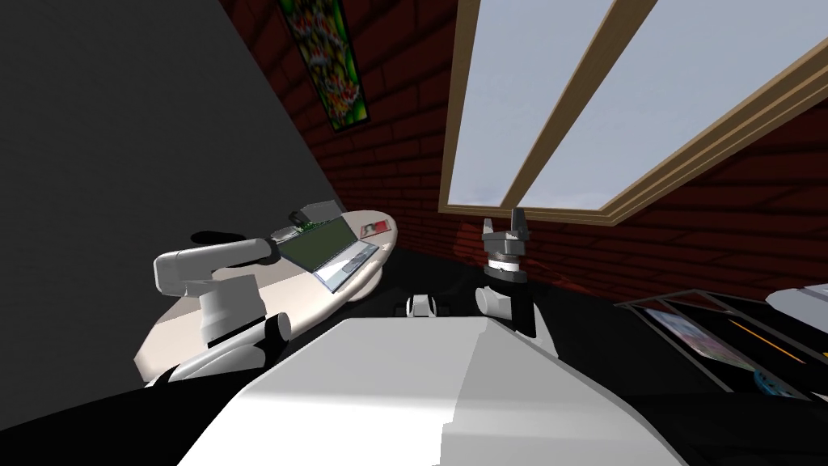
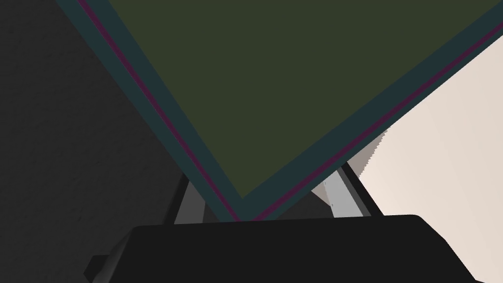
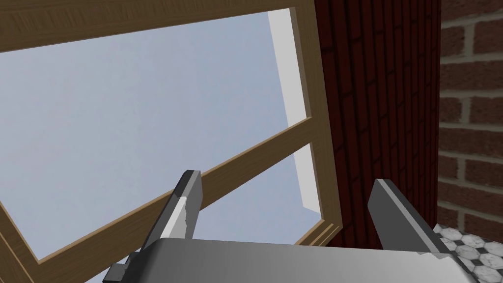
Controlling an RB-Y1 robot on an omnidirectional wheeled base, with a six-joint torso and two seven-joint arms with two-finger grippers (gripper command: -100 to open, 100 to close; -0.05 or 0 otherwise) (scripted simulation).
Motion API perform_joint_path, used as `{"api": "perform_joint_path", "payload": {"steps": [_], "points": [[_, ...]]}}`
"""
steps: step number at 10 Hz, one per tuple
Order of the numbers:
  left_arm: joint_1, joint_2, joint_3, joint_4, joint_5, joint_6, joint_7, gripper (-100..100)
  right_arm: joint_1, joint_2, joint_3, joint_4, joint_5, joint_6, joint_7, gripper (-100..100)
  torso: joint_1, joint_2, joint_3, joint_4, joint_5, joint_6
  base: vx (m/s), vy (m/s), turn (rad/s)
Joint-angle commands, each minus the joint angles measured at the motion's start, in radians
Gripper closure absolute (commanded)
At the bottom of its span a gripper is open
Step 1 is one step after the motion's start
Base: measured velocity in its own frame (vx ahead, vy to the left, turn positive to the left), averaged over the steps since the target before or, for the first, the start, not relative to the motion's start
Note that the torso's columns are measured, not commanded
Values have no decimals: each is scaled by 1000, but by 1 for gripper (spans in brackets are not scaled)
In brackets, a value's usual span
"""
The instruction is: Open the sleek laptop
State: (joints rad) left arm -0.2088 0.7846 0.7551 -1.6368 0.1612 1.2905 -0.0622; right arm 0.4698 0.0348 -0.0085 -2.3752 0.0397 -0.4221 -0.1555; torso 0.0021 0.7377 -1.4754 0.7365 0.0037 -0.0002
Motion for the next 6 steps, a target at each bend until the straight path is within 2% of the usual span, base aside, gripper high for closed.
{"api": "perform_joint_path", "payload": {"steps": [1, 2, 3, 4, 5, 6], "points": [[6, -16, -11, 20, -23, -78, 6, 100, 0, 0, 0, 0, 0, 0, 0, 0, 1, 0, 0, 0, 1, -1, -14, -69, 30], [9, -26, -21, 37, -45, -110, 11, 100, 0, 0, 0, 0, 0, 0, 0, 0, 2, 0, 0, 0, 1, -1, -21, -83, 39], [9, -26, -21, 37, -45, -141, 11, 100, 0, 0, 0, 0, 0, 0, 0, 0, 2, 0, 1, -1, 3, -2, -19, -74, 41], [11, -37, -30, 53, -66, -171, 16, 100, 0, 0, 0, 0, 0, 0, 0, 0, 3, 0, 1, -1, 2, -2, -11, -76, 56], [11, -37, -30, 53, -66, -203, 16, 100, 0, 0, 0, 0, 0, 0, 0, 0, 3, 0, 1, -1, 3, -3, 0, -62, 44], [13, -48, -40, 70, -88, -233, 21, 100, 0, 0, 0, 0, 0, 0, 0, 0, 3, 0, 0, 0, 2, -2, -9, -74, 61]]}}
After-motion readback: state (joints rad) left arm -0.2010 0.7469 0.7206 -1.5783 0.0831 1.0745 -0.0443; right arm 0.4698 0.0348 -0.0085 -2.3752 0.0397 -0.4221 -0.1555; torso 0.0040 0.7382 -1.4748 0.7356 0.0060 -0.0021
